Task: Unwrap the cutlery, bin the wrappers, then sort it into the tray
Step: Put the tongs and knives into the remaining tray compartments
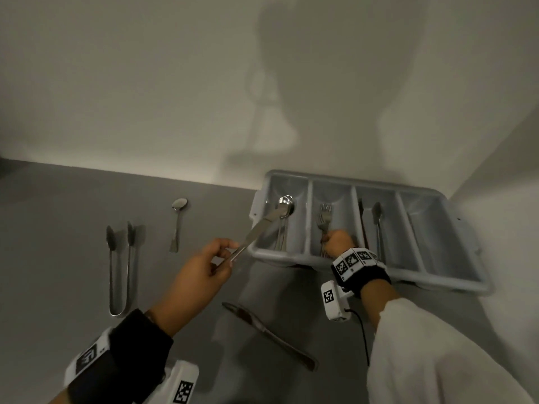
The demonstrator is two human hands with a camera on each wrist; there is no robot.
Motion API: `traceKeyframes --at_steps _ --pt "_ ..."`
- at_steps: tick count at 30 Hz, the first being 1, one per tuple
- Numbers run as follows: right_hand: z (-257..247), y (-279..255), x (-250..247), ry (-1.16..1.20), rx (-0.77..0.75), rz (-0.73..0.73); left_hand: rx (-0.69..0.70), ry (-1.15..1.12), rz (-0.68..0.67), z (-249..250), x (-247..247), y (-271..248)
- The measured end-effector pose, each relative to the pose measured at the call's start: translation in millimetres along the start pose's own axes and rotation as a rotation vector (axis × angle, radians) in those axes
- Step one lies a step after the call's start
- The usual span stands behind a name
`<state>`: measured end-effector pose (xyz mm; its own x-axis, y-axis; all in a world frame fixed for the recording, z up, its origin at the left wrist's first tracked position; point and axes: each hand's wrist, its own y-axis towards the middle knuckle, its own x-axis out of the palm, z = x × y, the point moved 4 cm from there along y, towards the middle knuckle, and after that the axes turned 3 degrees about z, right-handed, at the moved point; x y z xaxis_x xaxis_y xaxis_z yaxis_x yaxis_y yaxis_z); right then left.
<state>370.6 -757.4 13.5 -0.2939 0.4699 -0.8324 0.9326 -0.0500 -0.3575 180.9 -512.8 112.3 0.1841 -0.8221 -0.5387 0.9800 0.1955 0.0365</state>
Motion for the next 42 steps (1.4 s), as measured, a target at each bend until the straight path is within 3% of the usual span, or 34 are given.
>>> traceKeyframes --at_steps 4,10,12,15,21,28,36,40,42 --pt "-3 -16 -10 0.089 -0.123 0.052 0.112 0.028 -0.093 34 24 16" --pt "52 -91 -59 0.535 -0.283 0.499 0.243 -0.016 -0.28 104 88 51" --pt "88 -120 -63 0.584 -0.238 0.591 0.267 -0.045 -0.346 131 123 63" --pt "146 -161 -58 0.582 -0.119 0.668 0.178 -0.151 -0.457 158 188 79" --pt "243 -205 -42 0.559 0.055 0.676 0.015 -0.327 -0.519 192 316 94" --pt "307 -256 -44 0.582 0.25 0.729 0.021 -0.111 -0.562 184 417 93" --pt "322 -264 -27 0.55 0.322 0.628 0.2 0.363 -0.797 166 450 101" --pt "302 -254 -24 0.503 0.275 0.49 0.192 0.313 -0.849 171 436 97" --pt "285 -246 -22 0.487 0.228 0.463 0.214 0.187 -0.812 175 420 93"
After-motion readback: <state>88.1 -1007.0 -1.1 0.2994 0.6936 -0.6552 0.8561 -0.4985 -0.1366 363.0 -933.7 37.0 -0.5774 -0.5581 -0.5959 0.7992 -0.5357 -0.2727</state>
